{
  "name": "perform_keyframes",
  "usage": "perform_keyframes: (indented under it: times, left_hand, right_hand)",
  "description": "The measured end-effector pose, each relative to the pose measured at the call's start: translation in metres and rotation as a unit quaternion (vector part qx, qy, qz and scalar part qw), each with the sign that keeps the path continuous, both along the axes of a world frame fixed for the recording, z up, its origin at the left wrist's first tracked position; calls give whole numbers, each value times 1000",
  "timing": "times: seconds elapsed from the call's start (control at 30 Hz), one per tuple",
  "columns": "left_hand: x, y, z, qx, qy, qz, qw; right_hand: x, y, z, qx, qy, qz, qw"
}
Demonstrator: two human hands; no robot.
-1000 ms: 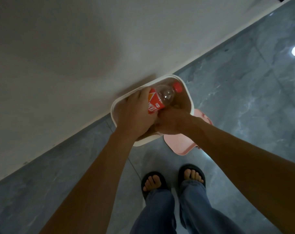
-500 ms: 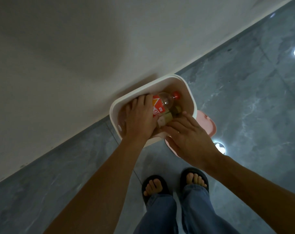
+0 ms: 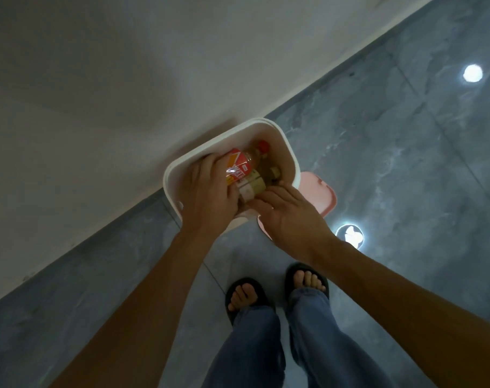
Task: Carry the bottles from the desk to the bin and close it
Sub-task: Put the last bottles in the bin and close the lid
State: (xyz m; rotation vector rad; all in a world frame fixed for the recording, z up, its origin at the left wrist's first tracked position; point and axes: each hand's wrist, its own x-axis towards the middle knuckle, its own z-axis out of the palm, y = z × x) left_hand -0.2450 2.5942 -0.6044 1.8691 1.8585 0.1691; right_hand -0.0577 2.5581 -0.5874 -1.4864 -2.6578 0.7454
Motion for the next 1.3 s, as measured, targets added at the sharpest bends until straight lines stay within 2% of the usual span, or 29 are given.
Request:
perform_keyframes:
  times: [0.17, 0.27, 0.33, 0.43, 0.53, 0.7, 0.8, 0.93, 1.1, 1.3]
  left_hand:
    - [8, -35, 53, 20, -60, 29, 998]
    - [22, -69, 77, 48, -99, 18, 994]
    - [38, -91, 73, 18, -112, -11, 993]
    - [73, -116, 32, -105, -90, -58, 989]
    - [102, -127, -22, -160, -68, -88, 981]
    - [127, -134, -116, -173, -5, -135, 976]
    - [129, -140, -146, -150, 39, -150, 976]
    - [133, -143, -167, -126, 56, -169, 976]
    - [127, -141, -154, -119, 47, -201, 971]
    - [103, -137, -66, -46, 28, -261, 964]
  right_hand:
    - [28, -31, 33, -93, 3, -44, 995]
    - [60, -56, 39, -162, -54, -93, 981]
    - [83, -69, 31, -183, -86, -129, 971]
    - [110, -76, -2, -191, -126, -143, 963]
    - [122, -71, -42, -173, -147, -148, 963]
    - [122, -59, -123, -132, -159, -52, 977]
    - [128, -55, -156, -114, -165, 8, 980]
    - [138, -54, -177, -68, -137, 49, 987]
    - [139, -60, -163, -101, -121, 44, 987]
    - [130, -71, -77, -137, -89, 22, 986]
